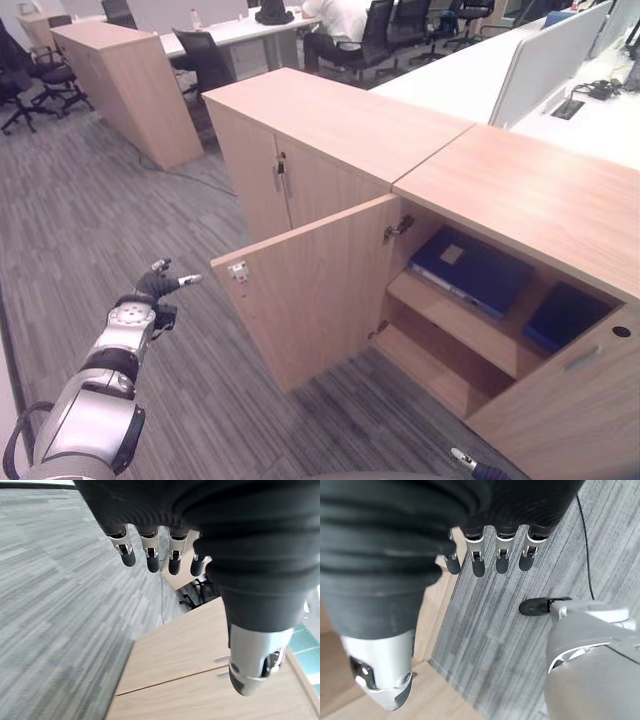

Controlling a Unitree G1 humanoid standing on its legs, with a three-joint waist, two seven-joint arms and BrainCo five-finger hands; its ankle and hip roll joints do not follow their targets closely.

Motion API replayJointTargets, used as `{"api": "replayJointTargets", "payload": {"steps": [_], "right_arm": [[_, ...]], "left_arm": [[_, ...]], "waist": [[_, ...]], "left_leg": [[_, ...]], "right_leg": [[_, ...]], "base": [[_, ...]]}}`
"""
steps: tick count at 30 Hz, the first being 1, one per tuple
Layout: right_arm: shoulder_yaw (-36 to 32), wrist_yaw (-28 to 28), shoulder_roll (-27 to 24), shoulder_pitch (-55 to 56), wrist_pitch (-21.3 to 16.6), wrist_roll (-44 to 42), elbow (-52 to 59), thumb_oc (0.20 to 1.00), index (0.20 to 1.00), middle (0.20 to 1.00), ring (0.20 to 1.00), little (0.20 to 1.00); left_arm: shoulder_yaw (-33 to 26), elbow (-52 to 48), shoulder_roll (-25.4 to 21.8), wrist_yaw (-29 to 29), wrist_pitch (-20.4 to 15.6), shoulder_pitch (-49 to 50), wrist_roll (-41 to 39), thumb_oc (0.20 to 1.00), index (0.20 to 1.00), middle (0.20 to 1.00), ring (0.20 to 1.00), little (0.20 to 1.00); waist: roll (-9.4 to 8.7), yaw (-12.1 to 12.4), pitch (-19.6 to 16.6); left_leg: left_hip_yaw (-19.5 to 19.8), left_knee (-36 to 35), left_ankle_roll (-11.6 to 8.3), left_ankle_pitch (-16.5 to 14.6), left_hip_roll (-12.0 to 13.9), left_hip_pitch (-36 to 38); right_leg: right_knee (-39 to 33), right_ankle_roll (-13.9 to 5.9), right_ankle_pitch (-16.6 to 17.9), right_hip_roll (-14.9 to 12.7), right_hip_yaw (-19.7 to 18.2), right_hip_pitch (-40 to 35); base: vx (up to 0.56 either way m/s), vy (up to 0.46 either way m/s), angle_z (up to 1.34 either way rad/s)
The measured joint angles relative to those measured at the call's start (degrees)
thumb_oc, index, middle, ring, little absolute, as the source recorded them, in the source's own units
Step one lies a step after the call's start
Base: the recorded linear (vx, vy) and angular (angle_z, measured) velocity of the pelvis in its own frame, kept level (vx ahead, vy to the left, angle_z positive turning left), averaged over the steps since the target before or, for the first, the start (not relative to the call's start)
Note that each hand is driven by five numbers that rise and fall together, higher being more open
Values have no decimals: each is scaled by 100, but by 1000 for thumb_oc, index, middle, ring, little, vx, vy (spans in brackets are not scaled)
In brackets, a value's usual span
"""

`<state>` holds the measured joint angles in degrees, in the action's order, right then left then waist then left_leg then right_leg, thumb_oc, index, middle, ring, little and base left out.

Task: Put the empty folder in the office cabinet

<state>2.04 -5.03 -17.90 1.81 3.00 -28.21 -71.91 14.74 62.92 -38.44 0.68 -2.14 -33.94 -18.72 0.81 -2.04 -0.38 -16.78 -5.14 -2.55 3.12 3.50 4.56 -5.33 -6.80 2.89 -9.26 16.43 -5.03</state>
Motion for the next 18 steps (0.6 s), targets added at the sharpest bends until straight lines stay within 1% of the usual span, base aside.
{"api": "replayJointTargets", "payload": {"steps": [3,4,10,13,18], "right_arm": [[2,2,5,-12,0,-1,-9,1000,1000,1000,1000,1000],[3,3,5,-9,3,-1,-13,1000,1000,1000,1000,1000],[6,2,9,-21,2,-5,-7,1000,1000,1000,1000,1000],[13,4,21,-32,1,-12,-4,1000,1000,1000,1000,1000],[35,10,70,-82,2,-162,-4,1000,1000,1000,1000,1000]], "left_arm": [[254,11,6,-4,7,-163,35,1000,1000,1000,1000,1000],[381,10,11,-2,10,-215,75,1000,1000,1000,1000,1000],[548,2,43,-9,11,-299,124,1000,1000,1000,1000,1000],[568,4,192,-9,17,-309,122,1000,1000,1000,1000,1000],[618,-6,616,-5,20,-360,110,1000,1000,1000,1000,1000]], "waist": [[-23,-95,-14],[-26,-92,-17],[-28,-124,-21],[-34,-145,-25],[-36,-143,-29]], "left_leg": [[-31,-1,4,-4,-2,9],[-34,-1,4,-4,-2,9],[-96,-1,6,-5,-1,22],[-122,0,9,-6,-6,22],[-155,-1,13,-8,-8,22]], "right_leg": [[0,-13,7,-4,-28,10],[2,-16,9,-7,-29,10],[0,-13,27,-24,-74,35],[2,0,56,-18,-118,57],[1,-1,66,-24,-131,76]], "base": [[-5,17,-4],[-9,20,-6],[-7,12,-5],[-7,5,-5],[0,3,-3]]}}
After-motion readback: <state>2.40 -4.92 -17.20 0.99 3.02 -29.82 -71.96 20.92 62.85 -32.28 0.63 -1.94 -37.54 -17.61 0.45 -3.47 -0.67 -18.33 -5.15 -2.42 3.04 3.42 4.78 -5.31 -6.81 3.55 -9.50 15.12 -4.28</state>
